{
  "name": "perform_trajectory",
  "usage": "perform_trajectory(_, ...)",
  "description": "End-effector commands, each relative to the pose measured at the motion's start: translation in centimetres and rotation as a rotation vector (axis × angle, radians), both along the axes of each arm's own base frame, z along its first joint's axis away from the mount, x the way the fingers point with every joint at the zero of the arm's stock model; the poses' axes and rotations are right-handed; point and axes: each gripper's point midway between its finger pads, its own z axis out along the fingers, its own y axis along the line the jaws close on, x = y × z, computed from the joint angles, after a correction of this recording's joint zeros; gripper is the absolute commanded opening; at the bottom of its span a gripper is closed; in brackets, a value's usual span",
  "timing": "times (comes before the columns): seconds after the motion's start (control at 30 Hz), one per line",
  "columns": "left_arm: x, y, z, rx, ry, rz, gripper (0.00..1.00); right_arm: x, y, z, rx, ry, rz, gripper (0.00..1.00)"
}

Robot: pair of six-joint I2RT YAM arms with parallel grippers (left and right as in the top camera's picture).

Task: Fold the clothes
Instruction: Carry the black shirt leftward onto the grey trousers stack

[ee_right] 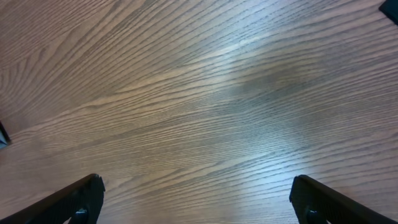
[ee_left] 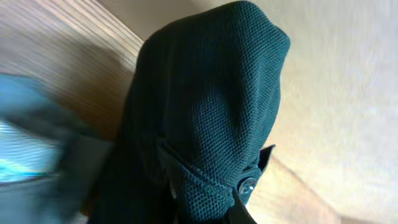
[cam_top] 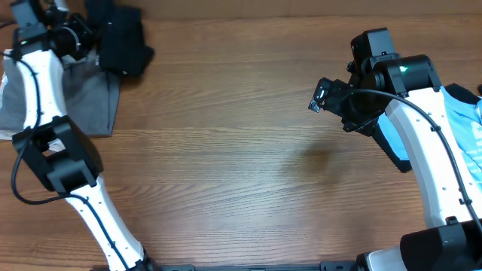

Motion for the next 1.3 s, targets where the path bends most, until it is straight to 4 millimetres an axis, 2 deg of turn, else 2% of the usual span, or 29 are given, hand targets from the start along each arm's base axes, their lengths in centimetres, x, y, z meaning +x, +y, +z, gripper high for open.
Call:
perform_trajectory(0.0, -0.5, 2.3, 1.7, -0.056, -0.017, 0.051, 0.04, 0.2, 0.1, 1.7, 0.008, -0.057, 0.01, 1.0)
perform_trajectory(0.1, -1.0, 3.8, 1.8, -0.058, -0.017, 0.077, 0.04, 0.2, 0.1, 1.7, 0.008, -0.056, 0.01, 1.0)
perform_trajectory(0.23, -1.8, 5.6, 2.8, -0.053, -0.032, 0.107, 0.04, 0.0, 0.0, 1.6, 0.006, -0.048, 0.01, 1.0)
perform_trajectory(0.53, -5.0, 8.5, 7.9, 0.032, -0.038, 0.211, 0.04, 0.2, 0.1, 1.7, 0.008, -0.058, 0.01, 1.0)
perform_trajectory(0.63, -5.9, 8.8, 8.7, 0.079, -0.02, 0.239, 0.04, 0.2, 0.1, 1.7, 0.007, -0.055, 0.011, 1.0)
perform_trajectory(0.87, -7.0, 9.2, 8.5, 0.087, 0.028, 0.273, 0.04, -0.3, 0.0, 1.6, 0.004, -0.035, 0.011, 1.0)
perform_trajectory(1.1, -7.1, 9.9, 8.8, 0.091, 0.017, 0.286, 0.04, -0.4, 0.0, 1.5, 0.003, -0.033, 0.011, 1.0)
perform_trajectory(1.27, -7.6, 11.6, 8.6, 0.069, 0.037, 0.372, 0.04, -0.5, 0.0, 1.5, 0.002, -0.027, 0.011, 1.0)
